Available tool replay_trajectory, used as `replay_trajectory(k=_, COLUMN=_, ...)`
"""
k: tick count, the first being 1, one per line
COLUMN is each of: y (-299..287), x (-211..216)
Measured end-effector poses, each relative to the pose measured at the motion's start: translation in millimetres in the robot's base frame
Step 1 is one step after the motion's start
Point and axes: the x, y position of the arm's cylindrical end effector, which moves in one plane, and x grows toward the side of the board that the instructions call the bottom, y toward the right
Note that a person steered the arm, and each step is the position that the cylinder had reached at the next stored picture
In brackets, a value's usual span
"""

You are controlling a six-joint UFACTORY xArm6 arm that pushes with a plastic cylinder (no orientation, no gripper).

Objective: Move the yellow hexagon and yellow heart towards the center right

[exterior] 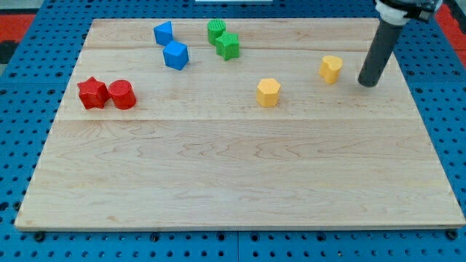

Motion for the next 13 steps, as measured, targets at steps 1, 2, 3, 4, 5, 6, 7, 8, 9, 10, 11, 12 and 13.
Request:
replay_trajectory(k=1, y=-18, x=-60)
replay_trajectory(k=2, y=-51, x=-43)
replay_trajectory(k=3, y=-34, x=10)
replay_trajectory(k=4, y=-19, x=-21)
replay_trajectory(k=5, y=-58, x=-22)
replay_trajectory(k=6, y=-52, x=18)
replay_trajectory(k=7, y=-46, x=46)
replay_trajectory(k=8, y=-47, x=-2)
replay_trajectory(k=9, y=-121, x=-5)
replay_trajectory(k=10, y=-179, x=17)
replay_trajectory(k=11, y=-168, x=36)
replay_trajectory(k=12, y=-128, x=57)
replay_trajectory(k=13, y=-210, x=56)
